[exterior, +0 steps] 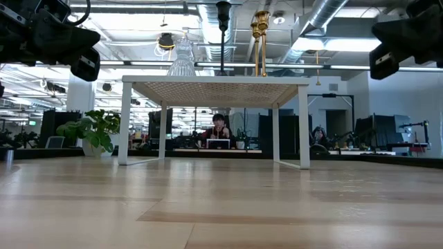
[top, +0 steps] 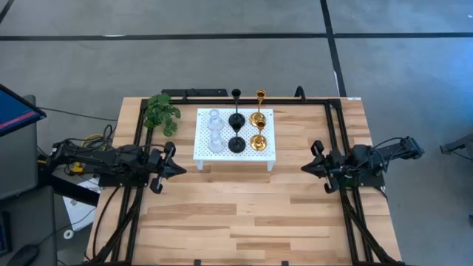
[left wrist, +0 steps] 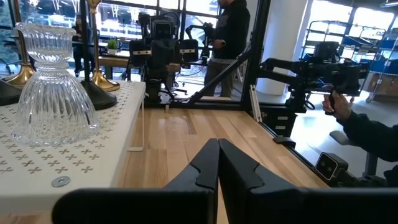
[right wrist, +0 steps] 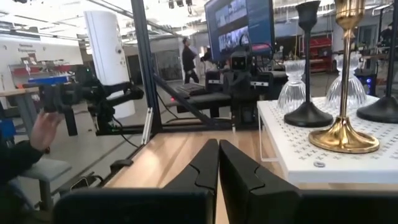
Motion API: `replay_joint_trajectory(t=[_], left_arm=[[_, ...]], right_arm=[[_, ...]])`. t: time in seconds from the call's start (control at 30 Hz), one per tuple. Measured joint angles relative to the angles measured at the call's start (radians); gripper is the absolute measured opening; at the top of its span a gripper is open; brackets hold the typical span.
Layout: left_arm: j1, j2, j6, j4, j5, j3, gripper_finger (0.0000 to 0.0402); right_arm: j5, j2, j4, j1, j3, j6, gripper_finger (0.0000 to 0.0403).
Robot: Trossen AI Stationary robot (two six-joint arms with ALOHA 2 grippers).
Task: Pick & Place candle stick holders
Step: Return to Home Position
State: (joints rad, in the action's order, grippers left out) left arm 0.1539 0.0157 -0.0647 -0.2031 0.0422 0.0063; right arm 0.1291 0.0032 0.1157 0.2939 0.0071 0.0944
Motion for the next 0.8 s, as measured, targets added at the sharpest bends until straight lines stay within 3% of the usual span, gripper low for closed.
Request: replay_joint_trajectory(t=[0.8], left_arm=[[0.000,0.000,0.000,0.000,0.000,0.000,0.0007]], right_arm=[[0.002,0.003,-0.079,0.000,-0.001,0.003,0.0005]])
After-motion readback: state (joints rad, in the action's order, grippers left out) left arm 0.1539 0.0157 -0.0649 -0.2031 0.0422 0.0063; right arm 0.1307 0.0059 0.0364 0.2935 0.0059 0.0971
